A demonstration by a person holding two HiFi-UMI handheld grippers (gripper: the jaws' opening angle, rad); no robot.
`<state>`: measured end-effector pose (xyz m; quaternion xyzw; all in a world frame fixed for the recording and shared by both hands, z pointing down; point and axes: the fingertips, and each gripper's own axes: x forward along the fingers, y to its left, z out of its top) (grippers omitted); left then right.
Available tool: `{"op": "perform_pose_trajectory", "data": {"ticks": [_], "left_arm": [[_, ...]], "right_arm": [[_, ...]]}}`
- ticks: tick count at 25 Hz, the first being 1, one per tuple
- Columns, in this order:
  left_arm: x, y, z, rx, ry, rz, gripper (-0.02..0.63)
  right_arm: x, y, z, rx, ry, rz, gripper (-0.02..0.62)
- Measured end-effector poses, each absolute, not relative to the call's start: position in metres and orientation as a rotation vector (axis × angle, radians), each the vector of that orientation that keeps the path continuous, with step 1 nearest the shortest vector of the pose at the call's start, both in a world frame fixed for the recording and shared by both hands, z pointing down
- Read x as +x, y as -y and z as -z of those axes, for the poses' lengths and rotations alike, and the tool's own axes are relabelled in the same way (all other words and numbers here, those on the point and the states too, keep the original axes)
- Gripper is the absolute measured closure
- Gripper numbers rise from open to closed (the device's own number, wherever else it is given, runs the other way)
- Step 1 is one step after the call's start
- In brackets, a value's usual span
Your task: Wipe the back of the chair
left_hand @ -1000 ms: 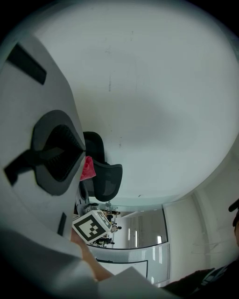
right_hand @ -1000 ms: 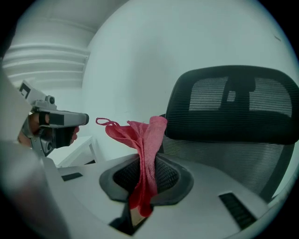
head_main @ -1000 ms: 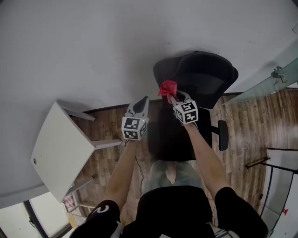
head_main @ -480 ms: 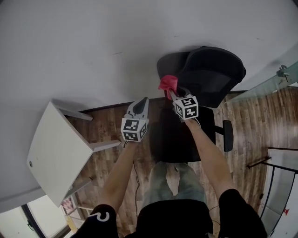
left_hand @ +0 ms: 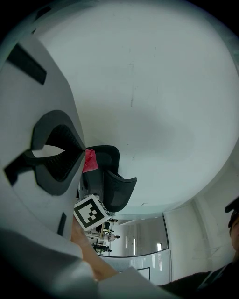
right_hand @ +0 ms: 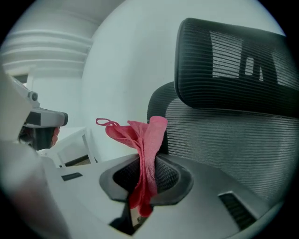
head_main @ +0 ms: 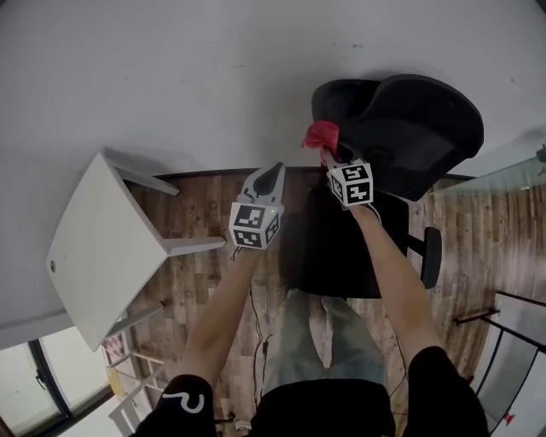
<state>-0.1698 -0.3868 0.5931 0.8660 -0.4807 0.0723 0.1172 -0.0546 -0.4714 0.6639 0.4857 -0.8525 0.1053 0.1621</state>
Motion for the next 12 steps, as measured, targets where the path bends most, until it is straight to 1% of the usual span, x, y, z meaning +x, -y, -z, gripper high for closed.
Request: {"op": "perform_pose_trajectory", "data": {"ticks": [5,12], "left_arm": [[-0.154,0.384,-0.600,2.528,1.424,-0.200,0.582],[-0.112,0.386,-0.603,2.557,1.400,-0.192,0.583]], "right_arm": [[-0.035,0.470,-0.670,1.417,2.432,-0.287,0.520],[0.020,0.473,-0.671,1.501,2.395,-0.283,0.520]]}}
